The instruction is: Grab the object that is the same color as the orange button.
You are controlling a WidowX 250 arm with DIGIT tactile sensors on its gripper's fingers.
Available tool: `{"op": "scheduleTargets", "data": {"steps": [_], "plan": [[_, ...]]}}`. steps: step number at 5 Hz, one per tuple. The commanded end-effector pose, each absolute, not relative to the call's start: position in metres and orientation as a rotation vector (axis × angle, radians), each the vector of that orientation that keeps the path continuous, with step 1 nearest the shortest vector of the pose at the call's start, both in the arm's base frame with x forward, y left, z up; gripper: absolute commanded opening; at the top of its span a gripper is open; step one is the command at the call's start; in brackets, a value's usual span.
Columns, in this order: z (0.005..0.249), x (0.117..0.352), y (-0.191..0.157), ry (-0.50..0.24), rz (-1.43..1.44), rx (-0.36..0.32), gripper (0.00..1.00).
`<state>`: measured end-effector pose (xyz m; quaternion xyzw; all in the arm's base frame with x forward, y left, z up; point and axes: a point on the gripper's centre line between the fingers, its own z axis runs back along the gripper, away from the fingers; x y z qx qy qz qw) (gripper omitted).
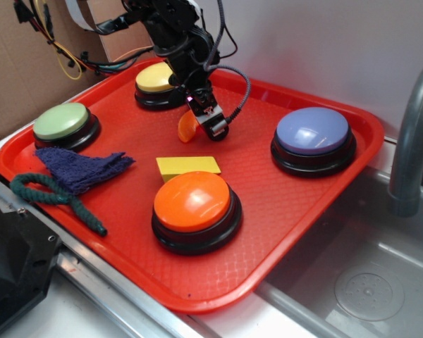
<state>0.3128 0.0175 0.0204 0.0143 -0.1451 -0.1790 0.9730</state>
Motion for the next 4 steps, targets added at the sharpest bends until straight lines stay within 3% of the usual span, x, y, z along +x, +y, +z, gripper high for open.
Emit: {"op": "scheduleTargets", "data": {"steps": [1, 3, 4], "plan": [[0.027, 0.317, 0.020, -0.311, -0.354, 0.044, 0.00], [0.033, 0.315, 0.018, -0.300, -0.322, 0.044, 0.00], [0.054, 0.315, 0.019, -0.294, -0.250, 0.013, 0.00]]}}
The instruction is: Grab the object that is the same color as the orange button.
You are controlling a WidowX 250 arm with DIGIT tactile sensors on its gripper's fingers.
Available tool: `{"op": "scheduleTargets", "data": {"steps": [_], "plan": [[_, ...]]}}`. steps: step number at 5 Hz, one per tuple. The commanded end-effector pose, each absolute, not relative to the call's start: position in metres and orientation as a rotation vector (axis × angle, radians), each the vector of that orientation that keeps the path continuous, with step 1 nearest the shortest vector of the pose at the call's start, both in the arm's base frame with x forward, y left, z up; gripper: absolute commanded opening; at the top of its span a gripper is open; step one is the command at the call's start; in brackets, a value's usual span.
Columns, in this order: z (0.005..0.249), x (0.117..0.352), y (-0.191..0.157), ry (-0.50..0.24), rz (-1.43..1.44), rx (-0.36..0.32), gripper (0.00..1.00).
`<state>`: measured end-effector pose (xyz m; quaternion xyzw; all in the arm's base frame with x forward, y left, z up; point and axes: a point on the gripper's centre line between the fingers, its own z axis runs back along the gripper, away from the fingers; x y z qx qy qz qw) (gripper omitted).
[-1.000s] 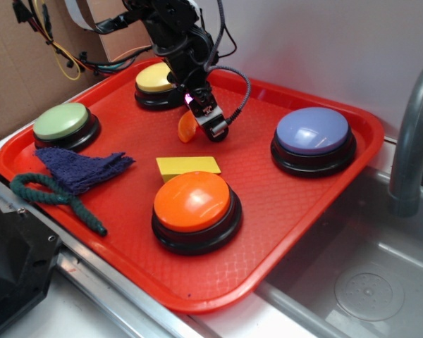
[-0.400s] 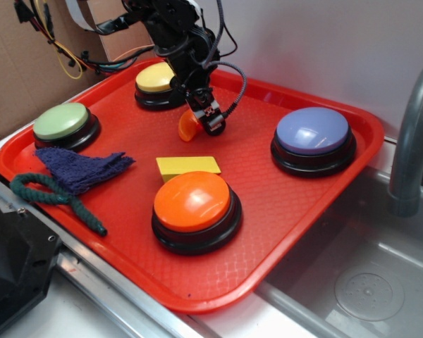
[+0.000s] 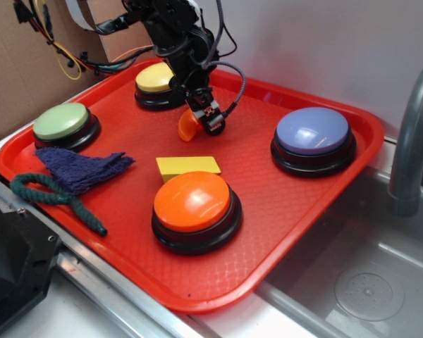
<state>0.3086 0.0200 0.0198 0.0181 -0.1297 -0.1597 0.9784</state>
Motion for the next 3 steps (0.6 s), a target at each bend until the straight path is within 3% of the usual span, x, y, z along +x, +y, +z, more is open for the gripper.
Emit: {"op": "scheduleTargets", "data": {"steps": [1, 2, 3], "plan": [[0.078, 0.314, 0.014, -0.303, -0.201, -0.020, 0.00], [0.107, 0.309, 0.011, -0.302, -0.136, -0.018, 0.00], [0.141, 0.299, 0.008, -0.279, -0.028, 0.043, 0.00]]}}
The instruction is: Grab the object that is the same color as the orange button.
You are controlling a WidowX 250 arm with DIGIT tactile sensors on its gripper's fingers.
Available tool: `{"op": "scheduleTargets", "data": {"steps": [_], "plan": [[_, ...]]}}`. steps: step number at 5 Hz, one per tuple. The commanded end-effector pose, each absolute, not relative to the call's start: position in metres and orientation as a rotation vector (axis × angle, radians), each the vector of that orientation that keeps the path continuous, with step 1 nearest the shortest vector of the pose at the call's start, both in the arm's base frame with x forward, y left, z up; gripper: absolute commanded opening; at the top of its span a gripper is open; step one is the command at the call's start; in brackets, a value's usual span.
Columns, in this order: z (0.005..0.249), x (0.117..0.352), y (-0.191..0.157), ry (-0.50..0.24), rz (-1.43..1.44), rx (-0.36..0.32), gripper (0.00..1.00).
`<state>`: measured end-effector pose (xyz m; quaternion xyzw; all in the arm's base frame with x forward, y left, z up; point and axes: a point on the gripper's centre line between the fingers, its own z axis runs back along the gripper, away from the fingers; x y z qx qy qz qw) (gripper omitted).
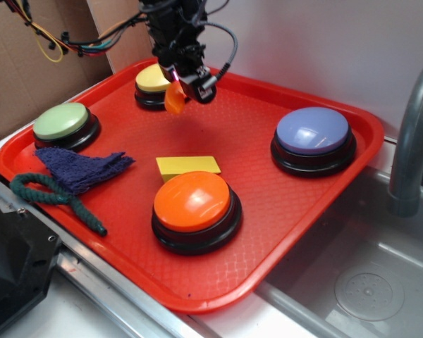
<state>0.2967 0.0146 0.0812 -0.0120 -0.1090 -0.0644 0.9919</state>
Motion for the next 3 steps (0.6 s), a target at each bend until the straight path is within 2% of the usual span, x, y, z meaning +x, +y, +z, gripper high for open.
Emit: {"op": "scheduleTargets", "data": {"steps": [1, 2, 3], "plan": [[0.169, 0.289, 0.002, -0.248, 0.049, 0.032, 0.00], [0.190, 0.279, 0.003, -0.214, 0.104, 0.027, 0.00], [0.195, 0.276, 0.006, -0.184, 0.118, 0.012, 0.00]]}}
